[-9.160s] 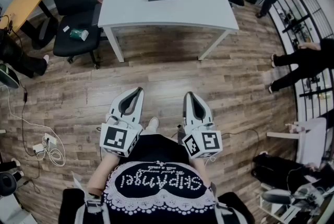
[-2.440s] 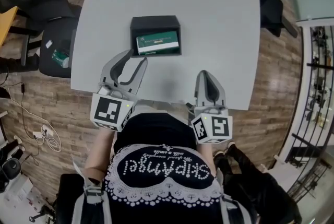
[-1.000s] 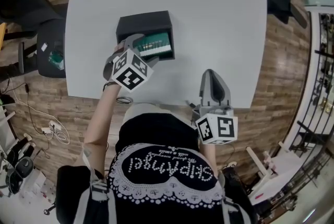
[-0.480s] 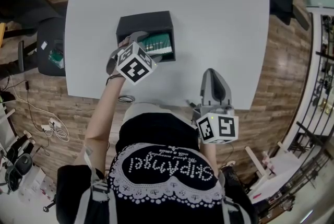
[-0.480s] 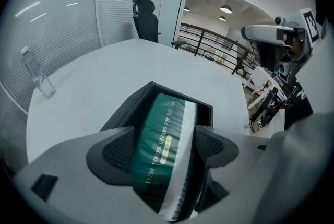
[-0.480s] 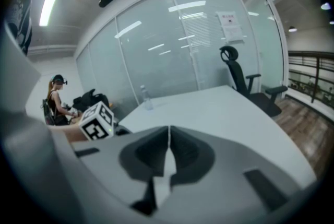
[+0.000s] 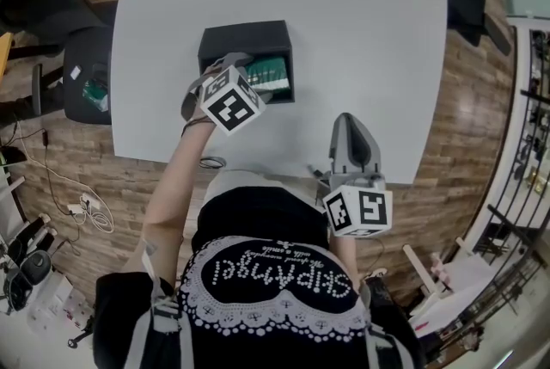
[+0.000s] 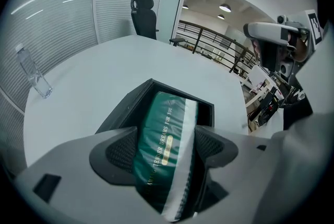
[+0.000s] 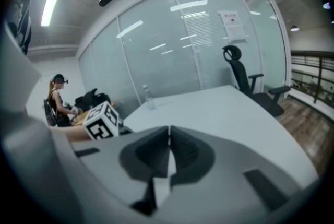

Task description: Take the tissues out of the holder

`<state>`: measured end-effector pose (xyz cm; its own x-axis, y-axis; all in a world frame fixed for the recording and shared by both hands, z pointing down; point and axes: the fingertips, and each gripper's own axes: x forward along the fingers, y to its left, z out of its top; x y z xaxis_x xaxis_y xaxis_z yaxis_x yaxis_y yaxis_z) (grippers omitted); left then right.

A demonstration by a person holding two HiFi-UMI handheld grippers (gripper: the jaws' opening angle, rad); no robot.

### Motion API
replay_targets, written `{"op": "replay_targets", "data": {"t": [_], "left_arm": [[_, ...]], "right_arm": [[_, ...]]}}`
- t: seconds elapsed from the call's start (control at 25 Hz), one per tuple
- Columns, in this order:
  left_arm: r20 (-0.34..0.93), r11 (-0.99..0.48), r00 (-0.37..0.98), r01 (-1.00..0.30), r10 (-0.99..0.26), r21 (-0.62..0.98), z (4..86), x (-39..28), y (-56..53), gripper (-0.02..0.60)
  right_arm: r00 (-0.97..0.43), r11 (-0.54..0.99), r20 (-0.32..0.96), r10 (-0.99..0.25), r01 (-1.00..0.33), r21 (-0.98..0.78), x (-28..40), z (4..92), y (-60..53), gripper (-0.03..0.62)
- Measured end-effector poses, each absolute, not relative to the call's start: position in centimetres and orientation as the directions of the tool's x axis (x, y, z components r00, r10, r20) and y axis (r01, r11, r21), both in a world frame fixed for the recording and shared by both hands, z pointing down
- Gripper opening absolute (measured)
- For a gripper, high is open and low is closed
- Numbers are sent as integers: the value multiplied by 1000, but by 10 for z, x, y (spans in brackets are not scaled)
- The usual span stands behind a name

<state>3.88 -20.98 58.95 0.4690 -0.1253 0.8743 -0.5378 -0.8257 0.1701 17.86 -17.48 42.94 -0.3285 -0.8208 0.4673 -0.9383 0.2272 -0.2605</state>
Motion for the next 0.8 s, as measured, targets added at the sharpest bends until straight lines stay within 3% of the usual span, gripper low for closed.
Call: {"op": "replay_targets", "data": {"t": [0.48, 0.8], "left_arm": [[878, -844, 456, -520, -144, 132, 578, 37, -206, 345], [831, -823, 503, -558, -236, 104, 537, 32, -214, 345]], "right_arm": [[-317, 219, 465, -826, -942, -254, 176, 427, -169, 32], [-327, 225, 450, -831, -937, -266, 172, 424, -170, 34]]}}
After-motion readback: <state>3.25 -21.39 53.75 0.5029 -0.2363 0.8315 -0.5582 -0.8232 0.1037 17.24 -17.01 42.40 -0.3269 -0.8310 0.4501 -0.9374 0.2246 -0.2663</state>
